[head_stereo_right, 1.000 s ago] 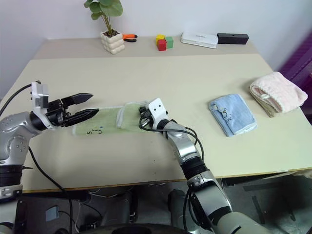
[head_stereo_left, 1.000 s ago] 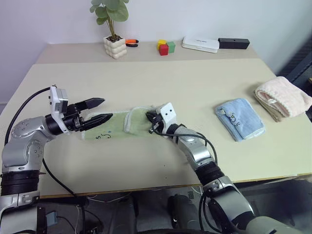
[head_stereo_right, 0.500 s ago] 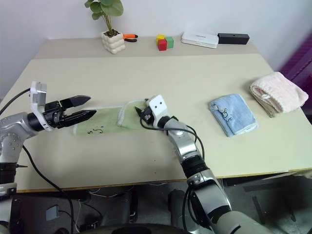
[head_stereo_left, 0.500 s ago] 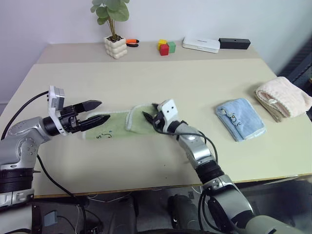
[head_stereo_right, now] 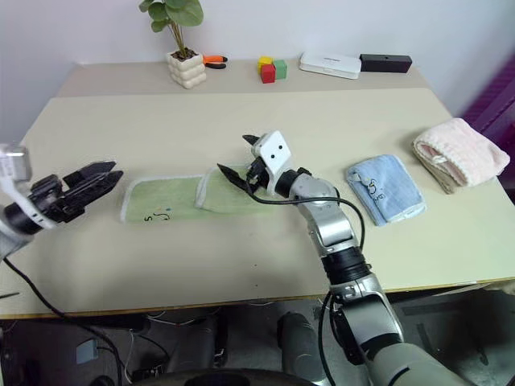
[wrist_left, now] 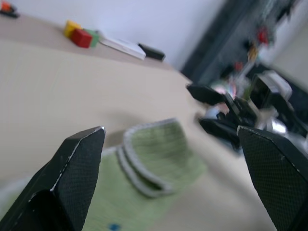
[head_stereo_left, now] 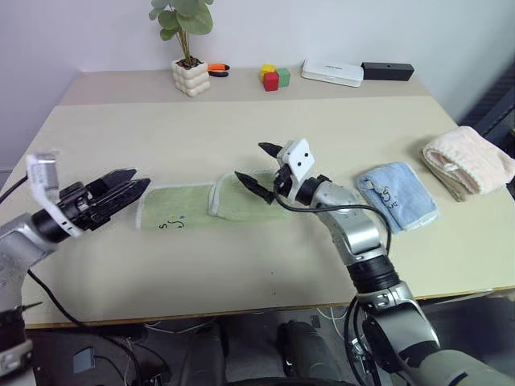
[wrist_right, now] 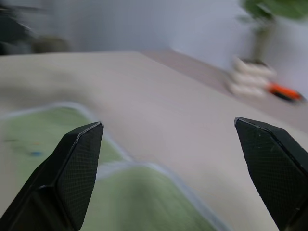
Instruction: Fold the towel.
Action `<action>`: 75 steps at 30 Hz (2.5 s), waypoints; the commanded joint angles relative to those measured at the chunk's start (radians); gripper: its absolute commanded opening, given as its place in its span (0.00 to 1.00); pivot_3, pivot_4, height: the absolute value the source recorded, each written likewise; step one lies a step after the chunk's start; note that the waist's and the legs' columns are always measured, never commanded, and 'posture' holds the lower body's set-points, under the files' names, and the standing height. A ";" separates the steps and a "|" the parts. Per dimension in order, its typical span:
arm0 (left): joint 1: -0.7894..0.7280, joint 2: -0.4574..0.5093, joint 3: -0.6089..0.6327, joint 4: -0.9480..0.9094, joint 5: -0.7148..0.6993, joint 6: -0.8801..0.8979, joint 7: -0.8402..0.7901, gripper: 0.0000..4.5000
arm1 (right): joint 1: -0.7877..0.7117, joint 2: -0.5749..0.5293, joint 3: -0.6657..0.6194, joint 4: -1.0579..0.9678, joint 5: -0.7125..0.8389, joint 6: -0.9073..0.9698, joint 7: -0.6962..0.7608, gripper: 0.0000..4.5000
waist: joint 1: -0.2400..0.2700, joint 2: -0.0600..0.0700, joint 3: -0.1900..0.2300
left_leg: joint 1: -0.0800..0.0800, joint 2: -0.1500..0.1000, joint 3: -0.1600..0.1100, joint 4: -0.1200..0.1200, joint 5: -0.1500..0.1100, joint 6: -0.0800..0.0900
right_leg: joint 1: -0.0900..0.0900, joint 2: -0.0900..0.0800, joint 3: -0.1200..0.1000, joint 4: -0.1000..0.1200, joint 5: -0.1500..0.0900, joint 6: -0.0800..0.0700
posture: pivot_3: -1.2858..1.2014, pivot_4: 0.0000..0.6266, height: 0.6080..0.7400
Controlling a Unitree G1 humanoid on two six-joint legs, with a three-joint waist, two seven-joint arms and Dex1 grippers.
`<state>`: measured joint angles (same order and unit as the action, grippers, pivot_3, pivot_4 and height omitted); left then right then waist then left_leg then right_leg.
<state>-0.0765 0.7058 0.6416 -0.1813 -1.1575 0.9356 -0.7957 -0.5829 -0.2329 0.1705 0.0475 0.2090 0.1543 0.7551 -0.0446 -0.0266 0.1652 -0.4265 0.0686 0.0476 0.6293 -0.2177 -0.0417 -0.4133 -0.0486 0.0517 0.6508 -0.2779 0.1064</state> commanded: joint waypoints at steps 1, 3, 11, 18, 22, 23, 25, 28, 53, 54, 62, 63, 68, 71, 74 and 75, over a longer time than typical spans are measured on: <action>0.110 -0.048 0.086 -0.150 -0.308 0.082 0.258 1.00 | 0.006 -0.082 -0.048 -0.136 0.130 0.035 0.147 0.99 | 0.001 0.000 0.000 | 0.000 0.000 -0.001 0.000 0.000 0.000 | 0.001 0.000 -0.001 0.000 0.000 0.000 | 0.52 0.24 1.00; 0.179 -0.069 0.084 -0.201 -0.447 0.063 0.393 1.00 | 0.011 -0.135 -0.052 -0.165 0.161 0.047 0.209 0.99 | 0.004 -0.001 0.000 | 0.002 0.000 -0.001 0.001 0.000 0.000 | 0.003 -0.002 -0.001 0.000 0.000 0.000 | 0.52 0.24 1.00; 0.412 -0.255 -0.035 -0.362 -0.692 -0.174 0.902 1.00 | 0.003 -0.211 -0.048 -0.169 0.171 0.026 0.287 0.99 | 0.003 0.000 0.000 | 0.006 -0.002 0.001 0.000 0.000 0.000 | 0.005 -0.004 -0.001 -0.001 -0.004 -0.008 | 0.52 0.24 1.00; 0.437 -0.344 -0.137 -0.374 -0.703 -0.319 1.107 1.00 | 0.011 -0.212 -0.040 -0.172 0.151 0.016 0.273 0.99 | 0.012 -0.001 -0.001 | 0.005 -0.003 0.001 0.002 0.000 -0.001 | 0.006 -0.004 0.000 -0.004 -0.004 -0.008 | 0.52 0.24 1.00; 0.391 -0.363 -0.155 -0.318 -0.662 -0.376 1.144 1.00 | 0.013 -0.218 -0.044 -0.168 0.143 0.017 0.267 0.99 | 0.012 -0.001 -0.001 | 0.005 -0.003 0.001 0.001 0.000 -0.001 | 0.006 -0.004 0.000 -0.005 -0.004 -0.009 | 0.52 0.24 1.00; 0.373 -0.365 -0.163 -0.308 -0.657 -0.387 1.157 1.00 | 0.015 -0.218 -0.045 -0.168 0.140 0.015 0.263 0.99 | 0.012 -0.001 -0.001 | 0.005 -0.003 0.001 0.001 0.000 -0.001 | 0.006 -0.004 0.000 -0.005 -0.005 -0.009 | 0.52 0.24 1.00; 0.346 -0.371 -0.177 -0.295 -0.653 -0.401 1.176 1.00 | 0.018 -0.218 -0.045 -0.169 0.135 0.016 0.255 0.99 | 0.014 -0.001 -0.001 | 0.005 -0.003 0.001 0.001 0.000 -0.001 | 0.006 -0.004 0.000 -0.005 -0.005 -0.009 | 0.52 0.24 1.00; 0.313 -0.398 -0.198 -0.276 -0.658 -0.429 1.213 1.00 | 0.025 -0.215 -0.045 -0.175 0.123 0.011 0.241 0.99 | 0.022 -0.001 -0.001 | 0.005 -0.003 0.002 0.001 0.000 -0.001 | 0.007 -0.004 0.000 -0.006 -0.004 -0.009 | 0.52 0.24 1.00; 0.084 -0.444 -0.224 -0.056 -0.554 -0.436 1.224 0.01 | 0.042 -0.260 -0.070 -0.197 0.130 0.034 0.207 1.00 | 0.034 0.000 -0.001 | 0.005 -0.003 0.001 0.002 0.000 -0.001 | 0.008 -0.002 0.000 -0.006 -0.004 -0.009 | 0.52 0.24 1.00; 0.077 -0.431 -0.215 -0.054 -0.532 -0.439 1.203 0.01 | 0.049 -0.273 -0.078 -0.205 0.144 0.046 0.217 1.00 | 0.033 0.000 -0.001 | 0.005 -0.003 0.001 0.002 0.000 -0.001 | 0.008 -0.002 0.000 -0.006 -0.004 -0.009 | 0.52 0.24 1.00; -0.025 -0.249 -0.164 -0.008 -0.420 -0.387 0.964 0.01 | 0.109 -0.425 -0.143 -0.180 0.188 0.093 0.322 1.00 | 0.032 -0.001 0.000 | 0.004 -0.003 0.001 0.002 0.000 -0.001 | 0.006 -0.002 0.000 -0.007 -0.004 -0.009 | 0.52 0.24 1.00; -0.036 -0.221 -0.177 -0.009 -0.389 -0.372 0.923 0.01 | 0.111 -0.436 -0.148 -0.170 0.184 0.088 0.326 1.00 | 0.031 -0.001 0.000 | 0.004 -0.003 0.001 0.001 0.000 -0.001 | 0.006 -0.002 0.000 -0.007 -0.004 -0.009 | 0.52 0.24 1.00; -0.136 -0.168 -0.284 -0.042 -0.263 -0.312 0.781 0.01 | 0.098 -0.437 -0.144 -0.142 0.176 0.093 0.321 1.00 | 0.032 -0.001 0.000 | 0.002 -0.003 0.001 0.000 0.000 -0.001 | 0.006 -0.002 0.000 -0.010 -0.004 -0.009 | 0.52 0.24 1.00; -0.226 -0.168 -0.390 -0.029 -0.127 -0.304 0.671 0.01 | 0.096 -0.425 -0.135 -0.139 0.169 0.091 0.315 1.00 | 0.035 -0.001 0.000 | 0.001 -0.004 0.001 0.001 0.000 -0.001 | 0.006 -0.002 0.000 -0.011 -0.004 -0.009 | 0.52 0.24 1.00; -0.311 -0.185 -0.505 0.008 0.000 -0.299 0.541 0.01 | 0.090 -0.418 -0.132 -0.131 0.158 0.085 0.309 1.00 | 0.034 -0.001 0.000 | 0.000 -0.004 0.001 0.001 0.000 -0.001 | 0.006 -0.002 0.000 -0.013 -0.004 -0.009 | 0.52 0.24 1.00; -0.334 -0.190 -0.541 0.022 0.039 -0.295 0.507 0.01 | 0.087 -0.416 -0.132 -0.126 0.153 0.081 0.307 1.00 | 0.034 -0.001 0.000 | 0.000 -0.004 0.001 0.001 0.000 -0.001 | 0.006 -0.001 0.000 -0.013 -0.003 -0.008 | 0.52 0.24 1.00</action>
<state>-0.3911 0.5175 0.1448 -0.1574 -1.1810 0.6406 -0.2222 -0.4746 -0.6495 0.0524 -0.0728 0.3638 0.2538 1.0670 -0.0107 -0.0275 0.1654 -0.4263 0.0647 0.0489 0.6298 -0.2177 -0.0425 -0.4073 -0.0496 0.0514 0.6372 -0.2812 0.0982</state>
